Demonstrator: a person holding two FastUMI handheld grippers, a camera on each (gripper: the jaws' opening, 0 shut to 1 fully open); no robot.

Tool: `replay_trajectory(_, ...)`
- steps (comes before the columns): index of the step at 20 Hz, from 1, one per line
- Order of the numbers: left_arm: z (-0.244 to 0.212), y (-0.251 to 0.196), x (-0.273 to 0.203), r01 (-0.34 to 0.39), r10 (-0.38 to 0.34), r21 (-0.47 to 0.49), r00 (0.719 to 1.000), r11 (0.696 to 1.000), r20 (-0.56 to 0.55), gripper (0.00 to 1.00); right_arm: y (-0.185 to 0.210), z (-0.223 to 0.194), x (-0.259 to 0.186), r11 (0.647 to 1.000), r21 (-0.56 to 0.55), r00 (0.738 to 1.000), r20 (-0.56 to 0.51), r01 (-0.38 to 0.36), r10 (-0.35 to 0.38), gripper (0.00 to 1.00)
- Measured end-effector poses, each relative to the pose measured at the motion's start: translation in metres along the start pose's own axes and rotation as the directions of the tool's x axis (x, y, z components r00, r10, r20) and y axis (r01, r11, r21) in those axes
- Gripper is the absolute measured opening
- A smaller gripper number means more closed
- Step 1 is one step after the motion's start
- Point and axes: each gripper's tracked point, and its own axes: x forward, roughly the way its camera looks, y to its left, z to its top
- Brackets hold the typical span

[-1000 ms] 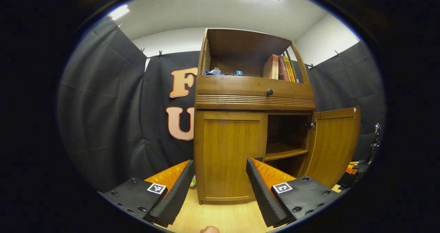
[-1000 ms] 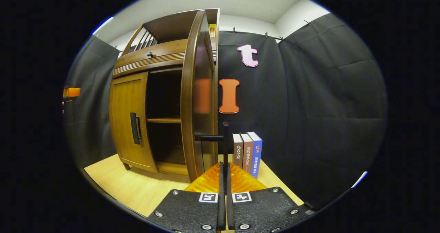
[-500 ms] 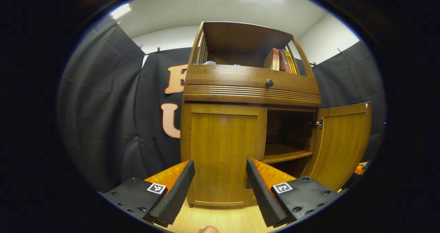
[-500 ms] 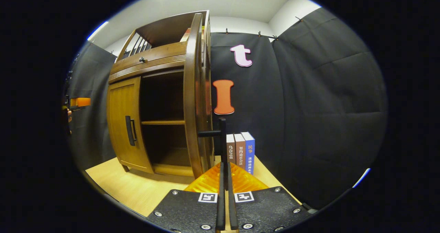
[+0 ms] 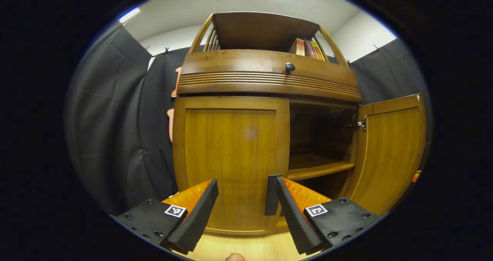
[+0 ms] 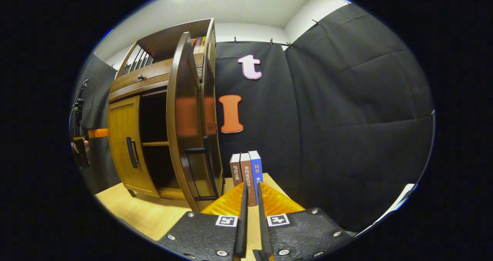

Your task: Open the right door of the double-door shoe cabinet with the right hand, and open the left door with the left hand.

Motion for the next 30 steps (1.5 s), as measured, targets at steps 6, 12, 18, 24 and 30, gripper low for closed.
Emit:
replay_trajectory(6,-0.028,-0.029,0.042,0.036,-0.037,-0.014,0.999,0.999,-0.021,0.95,-0.020,0.003,0.005,0.997,-0.025,0.997,0.021,0.070,-0.069,0.48)
replay_trajectory(12,-0.061,-0.036,0.081,0.040,-0.042,-0.039,0.997,0.998,-0.064,0.96,-0.027,0.010,0.005,0.995,-0.033,0.994,0.045,0.097,-0.095,0.98)
replay_trajectory(18,-0.087,-0.041,0.099,0.050,-0.055,-0.044,0.993,0.998,-0.108,0.92,-0.031,0.025,-0.002,0.988,-0.079,0.988,0.091,0.132,-0.125,0.92)
replay_trajectory(24,-0.098,-0.052,0.103,0.078,-0.085,-0.057,0.989,0.995,-0.122,0.67,-0.026,0.036,-0.009,0.985,-0.105,0.985,0.120,0.136,-0.123,1.00)
replay_trajectory(30,-0.102,-0.058,0.103,0.088,-0.092,-0.034,0.986,0.996,-0.141,0.36,-0.023,0.042,-0.016,0.986,-0.103,0.987,0.113,0.128,-0.116,1.00)
